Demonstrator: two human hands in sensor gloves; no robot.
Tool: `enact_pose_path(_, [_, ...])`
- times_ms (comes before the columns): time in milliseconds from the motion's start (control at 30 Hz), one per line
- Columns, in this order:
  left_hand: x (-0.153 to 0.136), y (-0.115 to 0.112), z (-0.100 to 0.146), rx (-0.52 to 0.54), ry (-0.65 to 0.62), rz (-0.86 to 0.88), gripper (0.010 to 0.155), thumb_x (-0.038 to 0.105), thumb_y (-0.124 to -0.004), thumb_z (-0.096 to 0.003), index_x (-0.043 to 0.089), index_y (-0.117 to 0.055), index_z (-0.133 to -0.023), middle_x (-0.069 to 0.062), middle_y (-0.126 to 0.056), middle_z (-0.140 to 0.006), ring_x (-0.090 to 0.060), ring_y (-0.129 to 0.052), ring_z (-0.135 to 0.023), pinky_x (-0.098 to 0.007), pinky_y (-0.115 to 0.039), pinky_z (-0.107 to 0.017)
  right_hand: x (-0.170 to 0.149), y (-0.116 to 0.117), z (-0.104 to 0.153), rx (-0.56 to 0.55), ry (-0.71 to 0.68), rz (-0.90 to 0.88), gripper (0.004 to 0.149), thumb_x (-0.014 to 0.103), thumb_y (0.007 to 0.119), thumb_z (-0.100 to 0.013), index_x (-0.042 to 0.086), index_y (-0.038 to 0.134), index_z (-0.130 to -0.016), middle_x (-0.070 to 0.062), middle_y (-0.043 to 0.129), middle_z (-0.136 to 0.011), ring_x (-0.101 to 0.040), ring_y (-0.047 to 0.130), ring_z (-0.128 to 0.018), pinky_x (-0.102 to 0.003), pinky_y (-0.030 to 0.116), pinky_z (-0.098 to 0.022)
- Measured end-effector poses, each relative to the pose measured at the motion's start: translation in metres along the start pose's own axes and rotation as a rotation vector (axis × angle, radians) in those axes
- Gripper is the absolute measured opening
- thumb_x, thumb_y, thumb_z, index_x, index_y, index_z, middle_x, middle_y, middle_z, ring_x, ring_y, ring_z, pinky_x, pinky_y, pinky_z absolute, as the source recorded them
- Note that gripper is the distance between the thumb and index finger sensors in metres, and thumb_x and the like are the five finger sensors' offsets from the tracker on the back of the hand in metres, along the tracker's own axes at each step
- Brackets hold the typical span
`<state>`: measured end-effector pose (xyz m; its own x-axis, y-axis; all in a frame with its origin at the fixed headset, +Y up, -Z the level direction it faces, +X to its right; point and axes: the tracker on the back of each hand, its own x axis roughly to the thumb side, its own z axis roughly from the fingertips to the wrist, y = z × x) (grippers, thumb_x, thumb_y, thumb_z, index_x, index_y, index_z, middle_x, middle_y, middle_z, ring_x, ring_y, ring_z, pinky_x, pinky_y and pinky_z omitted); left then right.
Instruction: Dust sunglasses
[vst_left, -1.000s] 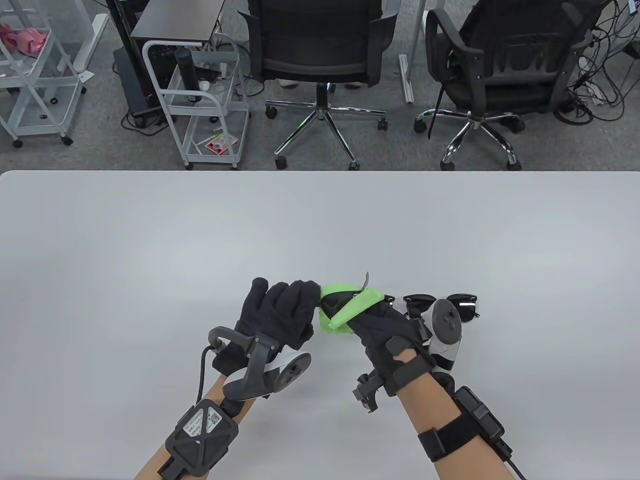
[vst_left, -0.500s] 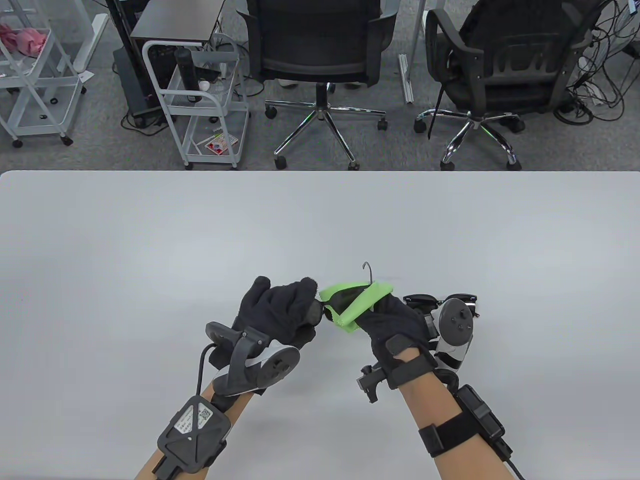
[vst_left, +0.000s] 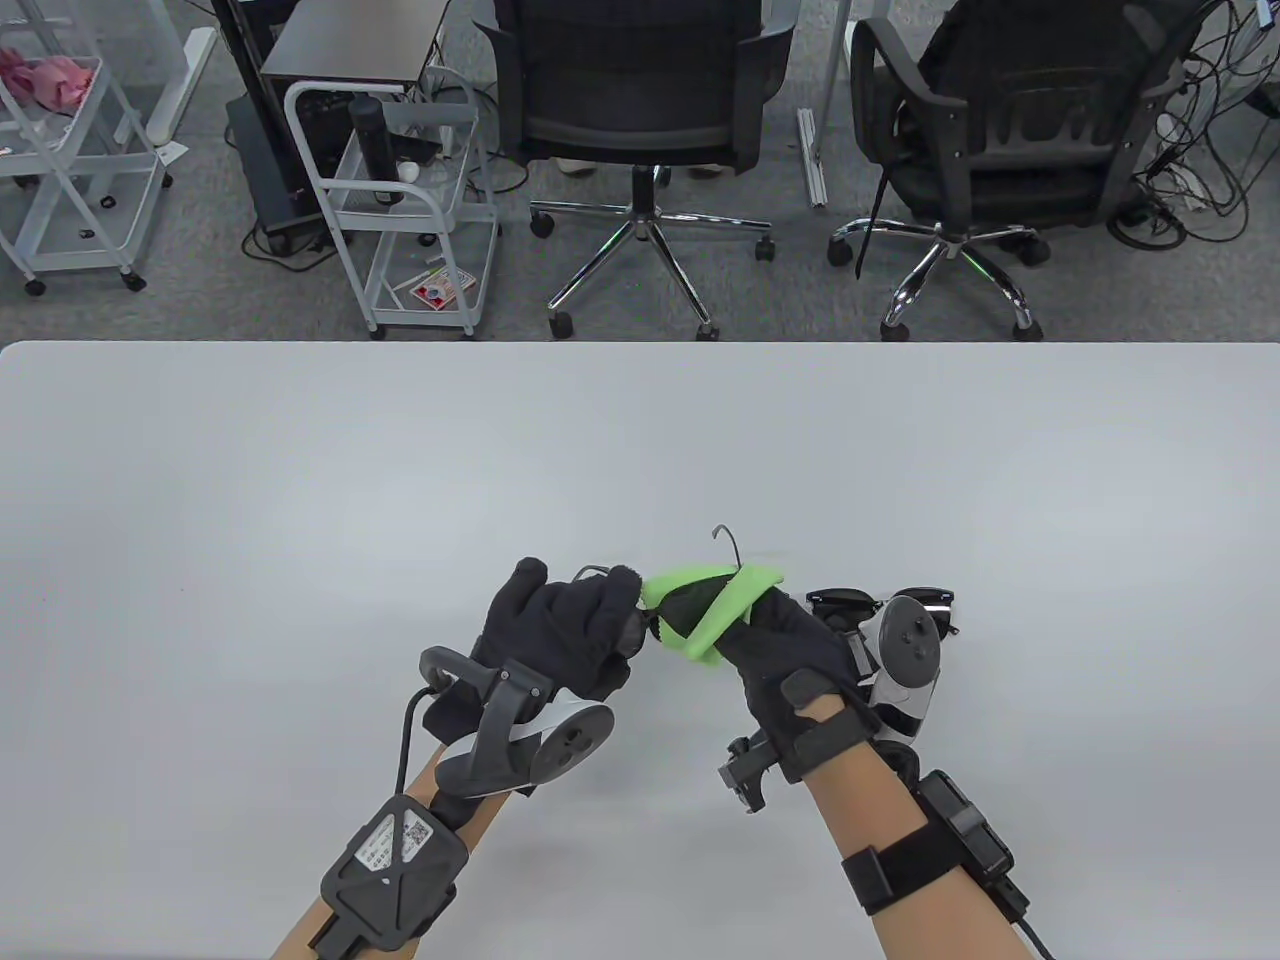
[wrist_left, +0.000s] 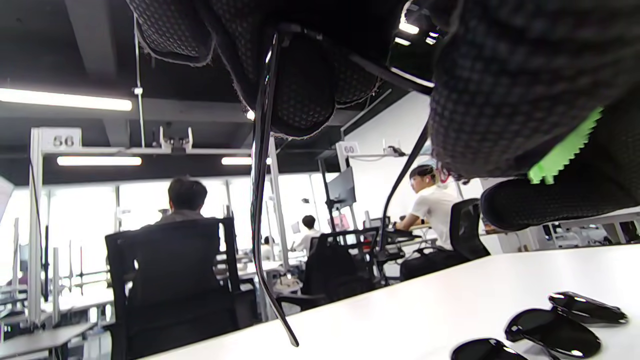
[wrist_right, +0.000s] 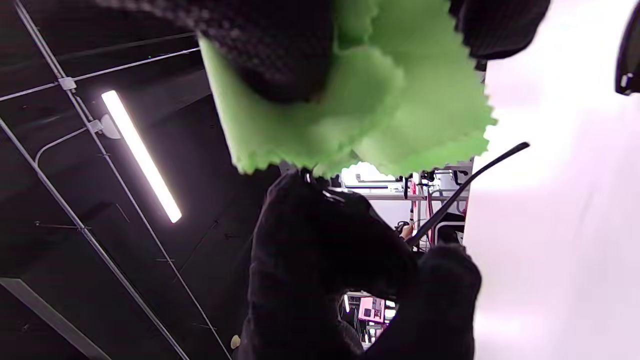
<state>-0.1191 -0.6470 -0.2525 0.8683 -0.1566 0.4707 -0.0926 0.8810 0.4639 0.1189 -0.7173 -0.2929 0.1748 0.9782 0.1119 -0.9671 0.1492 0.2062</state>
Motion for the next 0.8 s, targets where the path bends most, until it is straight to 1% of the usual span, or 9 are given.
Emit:
enact_pose_path(100, [0.007, -0.004, -0.001, -0.005, -0.011, -0.023, 0.093, 0.059, -0.100, -0.0254, 0.028, -0.061, -0.104, 0.009, -0.082, -0.092, -0.009, -0.098, -0.070, -0.051, -0.068, -0.073, -0.005, 0.003, -0.009, -0.081, 0.019, 0.028, 0.051, 0.028, 0.092, -0.040, 0.013, 0.079, -0.087, -0.008, 0.091, -0.080, -0.028, 0.099, -0.067, -0.062, 0.069, -0.060])
enact_pose_path(200, [0.005, -0.004, -0.001, -0.005, -0.002, -0.021, 0.093, 0.059, -0.101, -0.0256, 0.028, -0.061, -0.103, 0.008, -0.083, -0.092, -0.009, -0.099, -0.069, -0.051, -0.069, -0.073, 0.001, 0.003, -0.010, -0.124, -0.001, 0.094, 0.045, 0.035, 0.096, -0.038, 0.015, 0.085, -0.077, -0.004, 0.097, -0.068, -0.023, 0.104, -0.055, -0.059, 0.073, -0.059])
enact_pose_path(267, [0.003, -0.005, 0.000, -0.005, -0.006, -0.034, 0.093, 0.062, -0.099, -0.0253, 0.029, -0.061, -0.103, 0.010, -0.084, -0.092, -0.008, -0.101, -0.070, -0.049, -0.070, -0.073, 0.007, 0.001, -0.008, -0.126, -0.035, 0.175, 0.040, 0.042, 0.092, -0.040, 0.016, 0.089, -0.071, -0.003, 0.101, -0.060, -0.021, 0.107, -0.048, -0.057, 0.076, -0.058])
enact_pose_path(333, [0.005, -0.004, 0.000, -0.002, -0.016, -0.030, 0.093, 0.065, -0.098, -0.0245, 0.031, -0.062, -0.103, 0.012, -0.085, -0.091, -0.006, -0.103, -0.069, -0.048, -0.072, -0.073, 0.005, -0.005, -0.006, -0.141, -0.031, 0.122, 0.039, 0.045, 0.084, -0.044, 0.016, 0.094, -0.067, -0.003, 0.105, -0.056, -0.021, 0.108, -0.044, -0.055, 0.078, -0.057])
enact_pose_path(367, [0.006, -0.003, -0.001, 0.002, -0.018, -0.034, 0.093, 0.065, -0.098, -0.0243, 0.031, -0.062, -0.103, 0.012, -0.085, -0.091, -0.006, -0.103, -0.069, -0.048, -0.072, -0.073, 0.004, -0.006, -0.007, -0.134, -0.029, 0.099, 0.040, 0.045, 0.082, -0.045, 0.014, 0.095, -0.067, -0.004, 0.106, -0.056, -0.022, 0.109, -0.044, -0.056, 0.078, -0.057])
enact_pose_path(433, [0.006, -0.003, -0.001, 0.010, -0.025, -0.079, 0.092, 0.064, -0.098, -0.0241, 0.032, -0.062, -0.103, 0.013, -0.084, -0.092, -0.007, -0.103, -0.071, -0.048, -0.071, -0.073, 0.001, -0.011, -0.009, -0.021, -0.010, 0.048, 0.041, 0.042, 0.081, -0.045, 0.014, 0.093, -0.073, -0.006, 0.104, -0.065, -0.026, 0.108, -0.053, -0.059, 0.075, -0.058])
enact_pose_path(533, [0.004, -0.004, 0.001, 0.007, -0.036, -0.093, 0.093, 0.063, -0.099, -0.0243, 0.032, -0.061, -0.103, 0.013, -0.084, -0.092, -0.007, -0.102, -0.071, -0.048, -0.071, -0.073, -0.002, -0.009, -0.007, 0.108, 0.017, 0.018, 0.045, 0.027, 0.086, -0.043, 0.015, 0.084, -0.086, -0.008, 0.095, -0.081, -0.031, 0.101, -0.069, -0.063, 0.069, -0.060])
enact_pose_path(700, [0.013, -0.003, 0.002, 0.022, -0.054, -0.127, 0.092, 0.062, -0.100, -0.0246, 0.029, -0.063, -0.103, 0.009, -0.086, -0.091, -0.008, -0.103, -0.067, -0.049, -0.071, -0.072, -0.002, -0.003, -0.006, -0.025, 0.015, 0.055, 0.045, 0.027, 0.094, -0.039, 0.015, 0.084, -0.081, -0.007, 0.095, -0.074, -0.028, 0.101, -0.062, -0.062, 0.070, -0.059])
enact_pose_path(800, [0.012, -0.011, 0.001, -0.006, -0.050, -0.135, 0.092, 0.063, -0.099, -0.0245, 0.028, -0.064, -0.102, 0.009, -0.086, -0.090, -0.007, -0.104, -0.066, -0.048, -0.072, -0.071, -0.004, 0.001, -0.003, -0.153, 0.032, 0.154, 0.041, 0.037, 0.096, -0.039, 0.016, 0.088, -0.073, -0.005, 0.099, -0.064, -0.025, 0.103, -0.053, -0.060, 0.073, -0.058])
